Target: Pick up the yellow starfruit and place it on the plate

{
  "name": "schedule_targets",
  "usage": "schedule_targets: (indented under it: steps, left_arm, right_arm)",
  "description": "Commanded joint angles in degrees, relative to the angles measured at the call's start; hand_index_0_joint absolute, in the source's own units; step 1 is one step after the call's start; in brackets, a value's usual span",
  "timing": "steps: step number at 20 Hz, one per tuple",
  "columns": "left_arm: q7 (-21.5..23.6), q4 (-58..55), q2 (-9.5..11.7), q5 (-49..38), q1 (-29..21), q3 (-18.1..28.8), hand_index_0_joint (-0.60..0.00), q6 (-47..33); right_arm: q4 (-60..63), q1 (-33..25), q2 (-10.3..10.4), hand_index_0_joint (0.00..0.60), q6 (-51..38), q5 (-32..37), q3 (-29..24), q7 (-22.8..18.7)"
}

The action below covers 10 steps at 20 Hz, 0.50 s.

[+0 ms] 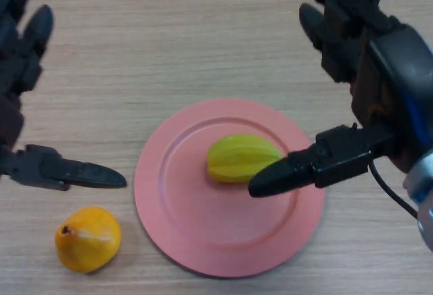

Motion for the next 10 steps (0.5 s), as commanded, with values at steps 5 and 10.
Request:
schedule_targets:
  steps: [5, 10]
  left_arm:
    - [1.12, -4.52, 0.79, 0.32, -0.33, 2.18, 0.0, -4.04]
    - [1.72, -4.23, 1.32, 0.88, -1.68, 2.32, 0.0, -4.03]
  right_arm:
    - [-2.75, 12.37, -6.98, 0.0, -19.41, 9.76, -13.81, -4.28]
    - [-0.78, 15.71, 2.36, 0.0, -23.17, -7.96, -13.87, 10.99]
